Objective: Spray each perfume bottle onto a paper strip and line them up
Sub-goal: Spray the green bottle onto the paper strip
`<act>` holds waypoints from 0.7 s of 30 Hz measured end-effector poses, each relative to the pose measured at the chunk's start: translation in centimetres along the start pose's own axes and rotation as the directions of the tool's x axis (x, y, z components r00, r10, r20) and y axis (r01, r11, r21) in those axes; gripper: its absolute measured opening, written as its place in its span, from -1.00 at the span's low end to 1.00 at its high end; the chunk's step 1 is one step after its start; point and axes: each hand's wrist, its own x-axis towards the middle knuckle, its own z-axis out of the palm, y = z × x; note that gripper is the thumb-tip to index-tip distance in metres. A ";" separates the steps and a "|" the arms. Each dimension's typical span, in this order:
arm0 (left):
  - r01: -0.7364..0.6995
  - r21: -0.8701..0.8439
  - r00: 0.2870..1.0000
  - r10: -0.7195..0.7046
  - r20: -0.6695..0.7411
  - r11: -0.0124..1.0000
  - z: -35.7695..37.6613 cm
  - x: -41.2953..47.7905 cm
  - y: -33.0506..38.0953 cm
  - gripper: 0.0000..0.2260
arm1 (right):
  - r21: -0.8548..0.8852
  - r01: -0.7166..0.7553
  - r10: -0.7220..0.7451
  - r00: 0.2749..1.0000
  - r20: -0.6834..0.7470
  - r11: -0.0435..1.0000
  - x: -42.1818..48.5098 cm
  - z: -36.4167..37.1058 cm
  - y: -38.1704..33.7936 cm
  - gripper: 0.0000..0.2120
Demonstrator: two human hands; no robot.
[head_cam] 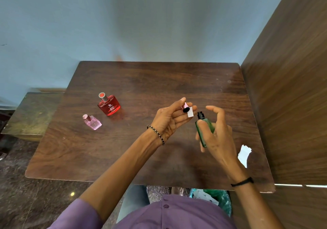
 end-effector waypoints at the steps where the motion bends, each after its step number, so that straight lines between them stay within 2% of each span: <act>1: 0.003 0.002 1.000 -0.003 0.010 1.000 0.0 0.0 0.1 -0.74 | 0.015 -0.001 0.001 1.000 -0.004 1.000 -0.1 -0.1 0.0 -0.62; 9: -0.010 0.062 1.000 0.009 0.003 0.998 -0.3 -0.4 -0.3 -0.69 | -0.029 0.133 -0.134 0.991 -0.014 0.991 -0.2 -0.6 -1.4 -0.55; 14: -0.010 0.075 1.000 0.008 0.023 0.997 -0.3 -0.8 -0.6 -0.62 | -0.193 0.241 -0.247 0.969 -0.012 0.951 0.0 -0.1 -1.0 -0.67; 21: 0.021 0.038 0.999 -0.023 0.028 0.999 -0.1 -0.8 -1.0 -0.80 | -0.273 0.307 -0.326 0.945 -0.026 0.912 -0.2 0.6 0.0 -0.72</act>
